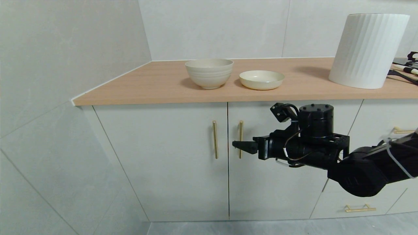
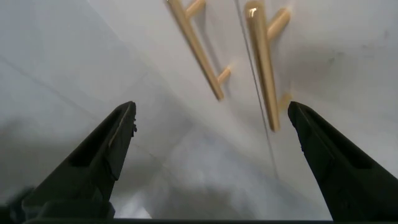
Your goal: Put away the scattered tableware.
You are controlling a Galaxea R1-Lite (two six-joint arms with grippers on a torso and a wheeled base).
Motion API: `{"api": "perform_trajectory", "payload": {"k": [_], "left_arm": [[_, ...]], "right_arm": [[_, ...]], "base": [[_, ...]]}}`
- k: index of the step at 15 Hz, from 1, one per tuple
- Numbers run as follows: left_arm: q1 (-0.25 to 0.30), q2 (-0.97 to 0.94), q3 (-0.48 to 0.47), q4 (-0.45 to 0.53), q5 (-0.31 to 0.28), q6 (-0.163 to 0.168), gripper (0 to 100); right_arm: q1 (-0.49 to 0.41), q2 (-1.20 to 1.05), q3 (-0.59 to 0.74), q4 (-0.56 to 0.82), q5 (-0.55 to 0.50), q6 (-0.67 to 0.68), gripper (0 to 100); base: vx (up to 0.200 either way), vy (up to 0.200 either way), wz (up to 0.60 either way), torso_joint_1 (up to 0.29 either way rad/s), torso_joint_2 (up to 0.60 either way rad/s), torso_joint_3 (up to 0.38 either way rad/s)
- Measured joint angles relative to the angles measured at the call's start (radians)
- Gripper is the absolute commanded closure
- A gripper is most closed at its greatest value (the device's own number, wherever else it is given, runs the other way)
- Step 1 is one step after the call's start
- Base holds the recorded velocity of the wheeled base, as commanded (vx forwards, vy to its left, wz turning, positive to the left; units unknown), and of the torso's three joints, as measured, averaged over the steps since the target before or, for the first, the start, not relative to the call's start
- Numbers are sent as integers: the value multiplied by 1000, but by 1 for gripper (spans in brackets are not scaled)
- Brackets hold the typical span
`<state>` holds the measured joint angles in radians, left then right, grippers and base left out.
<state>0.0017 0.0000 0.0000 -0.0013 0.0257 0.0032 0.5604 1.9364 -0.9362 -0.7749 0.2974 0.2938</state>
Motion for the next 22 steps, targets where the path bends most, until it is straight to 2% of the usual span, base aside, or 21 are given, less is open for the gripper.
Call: {"api": "perform_trajectory", "payload": {"k": [5,8,13,22], "left_arm": [[0,0,0,0,0,0,0],[0,0,0,0,0,0,0],[0,0,0,0,0,-1,0],[0,0,0,0,0,-3,0]], "right_arm": [[0,101,-56,-107,6,111,0],[0,149,-70,-185,7,127,0],[1,187,-75,-191,8,132,0],[33,226,-67,-297,4,182,0]], "base": [[0,0,0,0,0,0],[0,0,0,0,0,0],[0,0,0,0,0,0],[0,0,0,0,0,0]]}}
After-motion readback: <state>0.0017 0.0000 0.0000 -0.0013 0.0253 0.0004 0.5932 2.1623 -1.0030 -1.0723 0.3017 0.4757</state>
